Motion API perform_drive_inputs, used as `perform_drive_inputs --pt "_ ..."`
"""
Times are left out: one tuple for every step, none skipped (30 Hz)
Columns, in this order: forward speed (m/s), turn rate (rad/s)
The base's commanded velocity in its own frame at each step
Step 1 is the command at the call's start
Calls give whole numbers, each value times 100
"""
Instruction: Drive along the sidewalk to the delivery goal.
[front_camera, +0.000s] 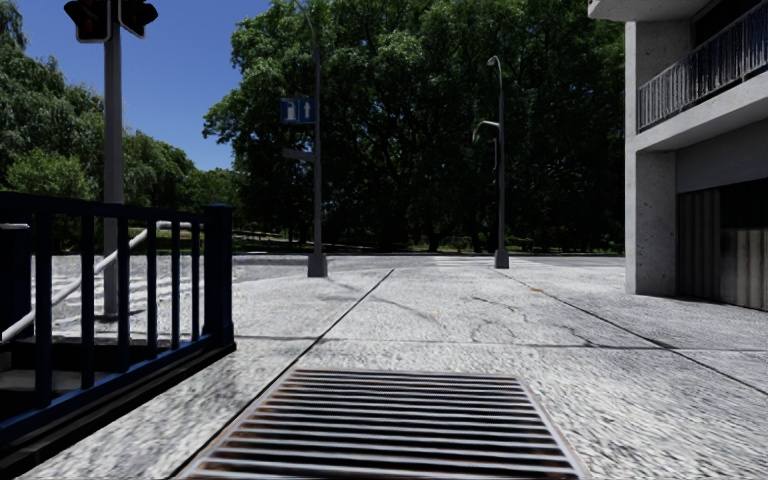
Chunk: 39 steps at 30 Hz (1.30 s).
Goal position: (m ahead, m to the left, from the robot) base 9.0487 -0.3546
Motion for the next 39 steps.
perform_drive_inputs --pt "200 0" --pt "200 0" --pt "200 0" --pt "200 0" --pt "200 0" --pt "200 0" --pt "200 0" --pt "200 0" --pt "200 0" --pt "200 0" --pt "200 0" --pt "200 0" --pt "200 0" --pt "200 0" --pt "200 0" --pt "200 0" --pt "200 0" --pt "200 0" --pt "200 28" --pt "200 74" --pt "200 98" --pt "200 103" --pt "200 103" --pt "200 10" --pt "200 4" --pt "200 4" --pt "200 2" --pt "200 0" --pt "200 0" --pt "200 0" --pt "200 0" --pt "200 0" --pt "200 0" --pt "200 0" --pt "200 0" --pt "200 0" --pt "200 0" --pt "200 0" --pt "200 0"
